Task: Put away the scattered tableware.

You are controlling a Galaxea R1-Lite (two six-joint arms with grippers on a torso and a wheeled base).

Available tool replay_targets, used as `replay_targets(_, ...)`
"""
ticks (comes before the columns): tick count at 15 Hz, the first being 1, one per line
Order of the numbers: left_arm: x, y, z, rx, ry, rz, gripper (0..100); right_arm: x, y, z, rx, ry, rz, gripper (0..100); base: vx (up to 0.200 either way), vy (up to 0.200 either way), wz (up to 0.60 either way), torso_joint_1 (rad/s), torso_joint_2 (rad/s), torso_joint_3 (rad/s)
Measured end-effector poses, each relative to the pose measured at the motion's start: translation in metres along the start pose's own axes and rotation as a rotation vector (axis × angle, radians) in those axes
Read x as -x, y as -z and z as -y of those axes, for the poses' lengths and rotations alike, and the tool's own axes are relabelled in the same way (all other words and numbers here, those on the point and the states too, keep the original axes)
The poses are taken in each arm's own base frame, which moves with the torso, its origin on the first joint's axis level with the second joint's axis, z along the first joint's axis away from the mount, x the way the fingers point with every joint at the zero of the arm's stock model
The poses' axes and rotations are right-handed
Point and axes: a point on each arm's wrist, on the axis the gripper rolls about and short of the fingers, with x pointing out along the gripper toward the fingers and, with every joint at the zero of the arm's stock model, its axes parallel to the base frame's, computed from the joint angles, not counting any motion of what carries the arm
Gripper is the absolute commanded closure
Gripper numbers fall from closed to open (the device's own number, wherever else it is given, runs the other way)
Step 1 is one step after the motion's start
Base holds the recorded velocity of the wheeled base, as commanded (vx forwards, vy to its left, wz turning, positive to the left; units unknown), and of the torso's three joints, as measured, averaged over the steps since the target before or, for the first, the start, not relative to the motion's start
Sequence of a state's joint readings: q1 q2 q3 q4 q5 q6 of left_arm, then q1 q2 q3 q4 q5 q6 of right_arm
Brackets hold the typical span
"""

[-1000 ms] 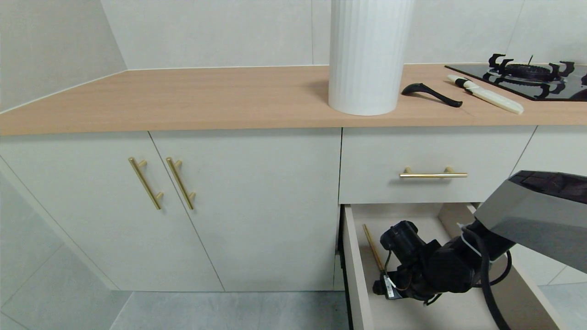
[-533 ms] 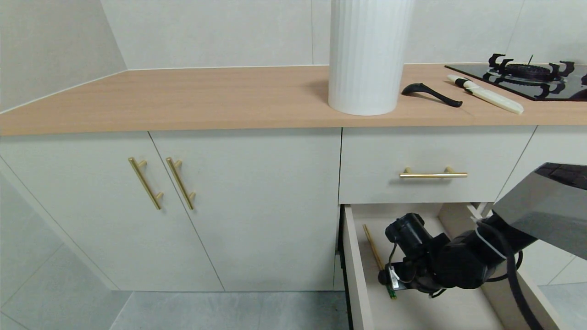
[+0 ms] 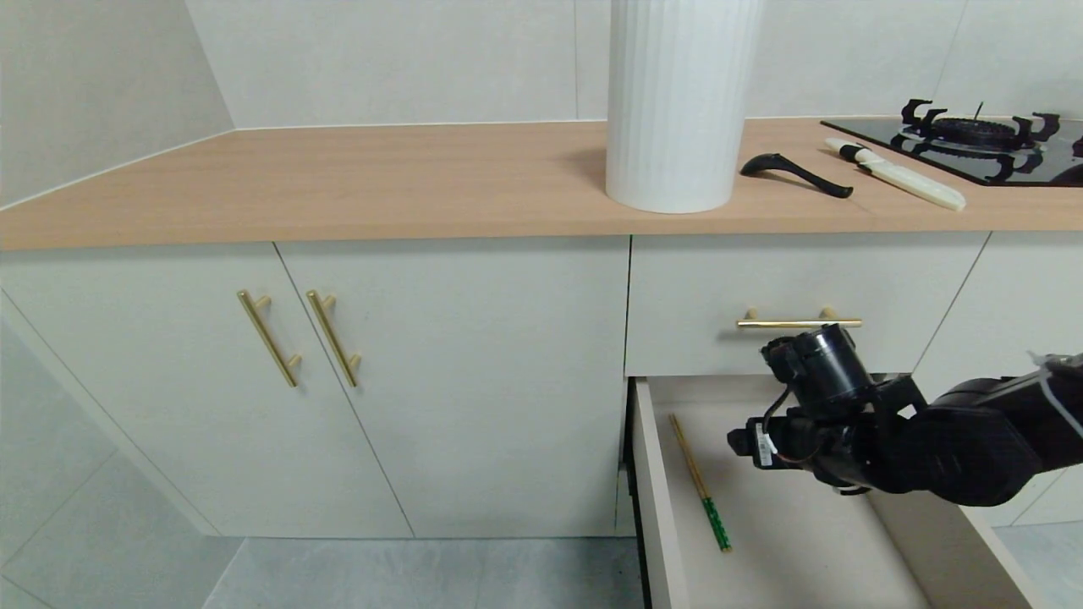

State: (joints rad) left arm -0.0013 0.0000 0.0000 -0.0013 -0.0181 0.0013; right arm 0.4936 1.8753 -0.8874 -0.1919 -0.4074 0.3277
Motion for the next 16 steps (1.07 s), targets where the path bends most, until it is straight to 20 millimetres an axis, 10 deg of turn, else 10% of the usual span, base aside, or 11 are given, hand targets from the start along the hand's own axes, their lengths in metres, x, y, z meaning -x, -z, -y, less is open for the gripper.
replay_targets(8, 0.0, 0.0, 0.0, 0.0, 0.001, -0.001, 0, 0.05, -0.029, 0.024, -0.029, 0.027, 0.171, 0, 0.0, 0.0, 0.0, 0.051, -0.16, -0.145)
replay_targets(16, 0.0, 0.0, 0.0, 0.0, 0.0, 0.001, 0, 0.06, -0.035, 0.031, -0.046, 0.03, 0.205, 0, 0.0, 0.0, 0.0, 0.176, -0.49, -0.293)
